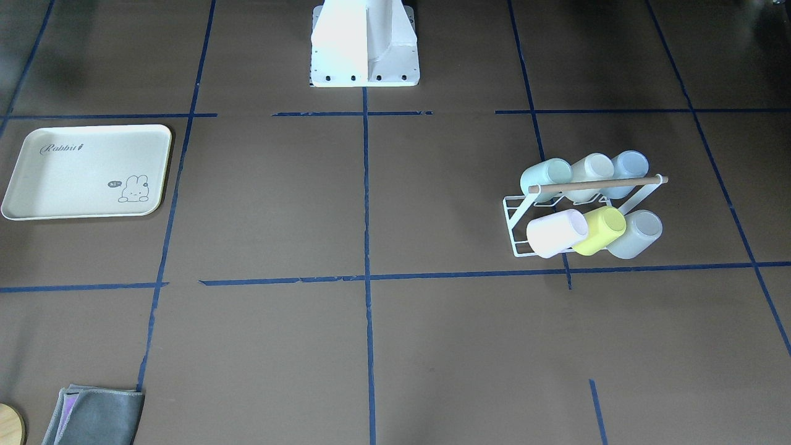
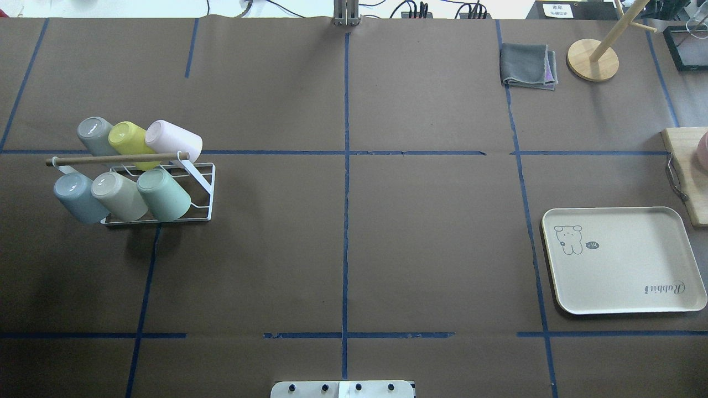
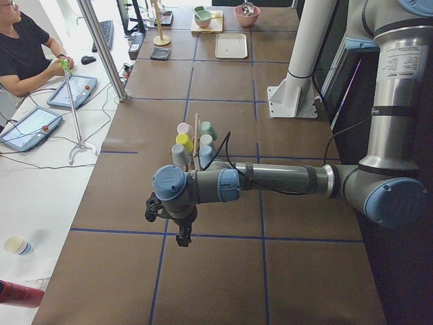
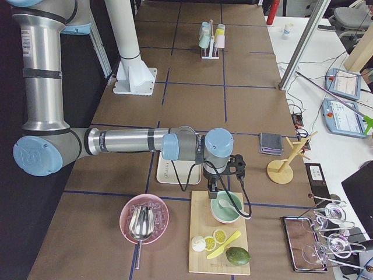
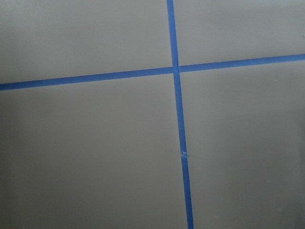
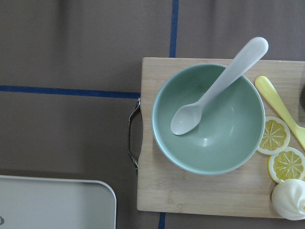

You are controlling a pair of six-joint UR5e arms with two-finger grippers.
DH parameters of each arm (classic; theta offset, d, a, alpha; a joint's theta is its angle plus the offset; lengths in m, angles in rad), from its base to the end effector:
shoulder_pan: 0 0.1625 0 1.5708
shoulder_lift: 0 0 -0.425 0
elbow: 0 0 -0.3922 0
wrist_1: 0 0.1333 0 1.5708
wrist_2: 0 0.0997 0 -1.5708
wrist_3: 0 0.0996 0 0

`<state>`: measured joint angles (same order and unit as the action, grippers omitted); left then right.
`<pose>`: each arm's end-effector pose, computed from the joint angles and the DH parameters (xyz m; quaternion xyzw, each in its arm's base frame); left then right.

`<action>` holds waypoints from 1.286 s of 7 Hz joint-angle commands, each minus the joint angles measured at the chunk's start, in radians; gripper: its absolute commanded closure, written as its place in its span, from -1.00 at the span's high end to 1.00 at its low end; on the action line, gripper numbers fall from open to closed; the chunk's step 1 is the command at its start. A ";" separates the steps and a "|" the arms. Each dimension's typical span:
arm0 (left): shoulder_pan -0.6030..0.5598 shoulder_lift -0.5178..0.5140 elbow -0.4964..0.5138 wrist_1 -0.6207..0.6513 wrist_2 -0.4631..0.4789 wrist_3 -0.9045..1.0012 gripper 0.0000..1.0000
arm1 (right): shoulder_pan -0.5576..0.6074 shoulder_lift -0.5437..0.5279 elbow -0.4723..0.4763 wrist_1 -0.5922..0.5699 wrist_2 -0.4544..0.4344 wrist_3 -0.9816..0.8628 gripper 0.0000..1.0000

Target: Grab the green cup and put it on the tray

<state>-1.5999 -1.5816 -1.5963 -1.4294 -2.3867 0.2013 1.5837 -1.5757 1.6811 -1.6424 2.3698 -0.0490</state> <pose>-0.0749 -0.4865 0.6516 -0.0024 0.3991 0.0581 0.9151 0.0682 -0.4891 0.6123 0.0276 -0.3882 -0.0232 0.9209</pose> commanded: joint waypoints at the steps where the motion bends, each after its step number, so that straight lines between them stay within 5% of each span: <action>1: -0.002 0.002 -0.002 -0.003 0.000 0.001 1.00 | -0.002 0.046 -0.007 -0.001 0.003 0.049 1.00; 4: -0.005 0.011 -0.027 -0.005 0.000 0.001 1.00 | -0.079 -0.019 0.063 0.036 -0.001 0.159 1.00; 7: -0.006 0.017 -0.063 -0.003 0.000 -0.002 1.00 | -0.241 -0.205 0.111 0.451 -0.070 0.513 1.00; 9: -0.006 0.017 -0.065 -0.003 -0.002 -0.003 1.00 | -0.396 -0.272 0.106 0.605 -0.154 0.673 1.00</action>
<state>-1.6060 -1.5648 -1.6595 -1.4328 -2.3873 0.1985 1.2801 -1.8007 1.7886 -1.1407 2.2646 0.5274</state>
